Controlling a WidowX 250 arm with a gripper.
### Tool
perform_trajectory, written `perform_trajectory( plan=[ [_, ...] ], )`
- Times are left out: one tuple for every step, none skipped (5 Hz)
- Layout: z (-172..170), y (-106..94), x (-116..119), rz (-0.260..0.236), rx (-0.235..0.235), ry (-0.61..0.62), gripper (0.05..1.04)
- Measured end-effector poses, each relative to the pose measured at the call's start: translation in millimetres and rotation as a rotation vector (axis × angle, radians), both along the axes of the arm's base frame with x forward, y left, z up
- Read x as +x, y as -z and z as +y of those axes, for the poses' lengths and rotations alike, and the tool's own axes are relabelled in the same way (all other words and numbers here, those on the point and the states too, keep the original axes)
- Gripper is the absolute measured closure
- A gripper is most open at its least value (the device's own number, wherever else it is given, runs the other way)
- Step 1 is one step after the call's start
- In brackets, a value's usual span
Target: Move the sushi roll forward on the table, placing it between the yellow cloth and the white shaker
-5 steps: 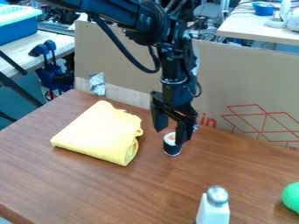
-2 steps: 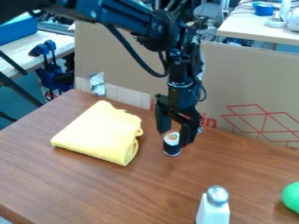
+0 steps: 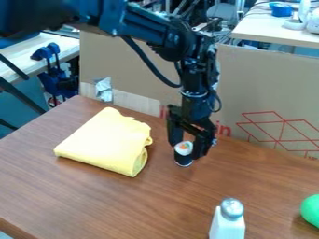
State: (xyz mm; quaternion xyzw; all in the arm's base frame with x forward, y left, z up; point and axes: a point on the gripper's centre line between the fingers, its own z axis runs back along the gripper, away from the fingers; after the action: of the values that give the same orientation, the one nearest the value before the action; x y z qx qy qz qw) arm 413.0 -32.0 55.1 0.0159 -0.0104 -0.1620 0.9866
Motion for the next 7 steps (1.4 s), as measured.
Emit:
perform_trajectory(
  plan=[
    [4.8, 8.2, -0.3, 0.025, 0.008, -0.021, 0.115],
    [5.6, 8.9, 5.3, -0.010, -0.011, -0.026, 0.381],
    [1.3, 10.6, 2.6, -0.015, -0.021, -0.020, 0.529],
    [-4.7, 8.0, -9.2, -0.001, -0.019, 0.000, 0.551],
    [-18.7, -8.8, -24.4, -0.006, -0.030, 0.024, 0.551],
    [-32.6, -25.5, -50.1, -0.009, -0.054, 0.029, 0.551],
    [-35.7, -27.2, -80.4, 0.037, -0.046, 0.008, 0.551]
  ],
)
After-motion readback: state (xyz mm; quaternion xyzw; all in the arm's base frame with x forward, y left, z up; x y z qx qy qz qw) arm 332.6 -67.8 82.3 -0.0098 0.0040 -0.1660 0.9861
